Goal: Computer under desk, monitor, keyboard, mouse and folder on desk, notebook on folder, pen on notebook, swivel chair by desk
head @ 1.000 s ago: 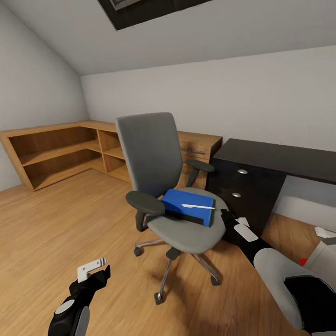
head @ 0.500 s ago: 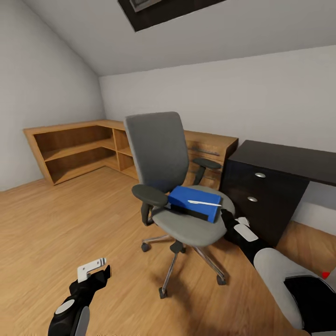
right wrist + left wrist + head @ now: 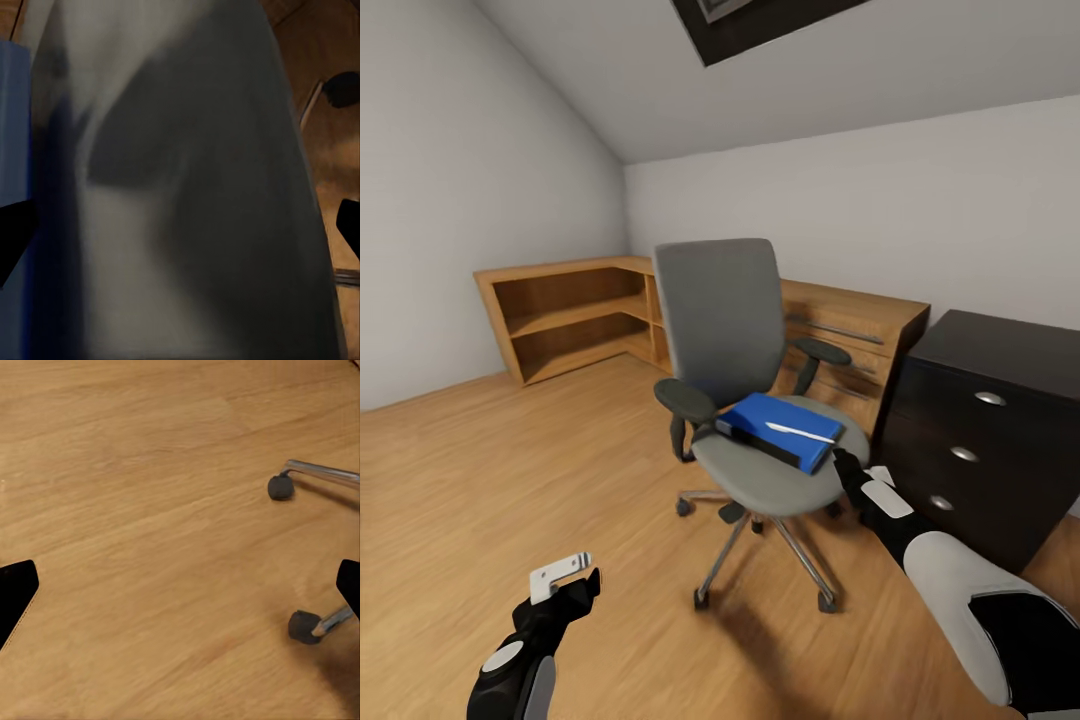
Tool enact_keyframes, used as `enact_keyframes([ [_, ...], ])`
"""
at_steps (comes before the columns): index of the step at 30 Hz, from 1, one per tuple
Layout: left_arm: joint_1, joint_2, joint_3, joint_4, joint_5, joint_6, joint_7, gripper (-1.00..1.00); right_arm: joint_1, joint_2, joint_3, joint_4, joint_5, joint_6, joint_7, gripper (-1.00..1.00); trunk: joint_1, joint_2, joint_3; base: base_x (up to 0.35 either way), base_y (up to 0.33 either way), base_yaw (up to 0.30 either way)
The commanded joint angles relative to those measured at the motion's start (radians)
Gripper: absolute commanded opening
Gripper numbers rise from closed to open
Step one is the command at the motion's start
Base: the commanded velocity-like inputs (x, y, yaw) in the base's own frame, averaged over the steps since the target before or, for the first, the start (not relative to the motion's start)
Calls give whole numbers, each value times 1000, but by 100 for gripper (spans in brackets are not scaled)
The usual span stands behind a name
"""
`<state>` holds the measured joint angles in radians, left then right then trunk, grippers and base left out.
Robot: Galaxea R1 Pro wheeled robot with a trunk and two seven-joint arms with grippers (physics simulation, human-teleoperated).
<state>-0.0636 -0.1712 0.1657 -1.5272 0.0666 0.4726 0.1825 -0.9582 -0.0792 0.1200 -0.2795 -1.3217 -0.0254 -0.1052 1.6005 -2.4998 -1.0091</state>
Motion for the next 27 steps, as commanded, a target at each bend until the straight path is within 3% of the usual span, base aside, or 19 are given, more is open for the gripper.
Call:
enact_keyframes([
  [1, -1, -1, 0, -1, 7, 4, 5, 100, -1, -1, 10, -4, -13, -2, -2, 100, 0, 0, -1, 175, 0, 265],
  [11, -1, -1, -3, 12, 7, 4, 5, 100, -1, 1, 10, -4, -13, -2, 1, 100, 0, 0, -1, 107, 0, 258],
  [17, -1, -1, -13, 14, 7, 2, 9, 100, -1, 1, 10, -4, -13, -2, 1, 100, 0, 0, -1, 263, 0, 226],
  [27, -1, -1, -14, 15, 7, 1, 9, 100, -1, 1, 10, -3, -13, -2, 37, 100, 0, 0, -1, 295, 0, 24],
])
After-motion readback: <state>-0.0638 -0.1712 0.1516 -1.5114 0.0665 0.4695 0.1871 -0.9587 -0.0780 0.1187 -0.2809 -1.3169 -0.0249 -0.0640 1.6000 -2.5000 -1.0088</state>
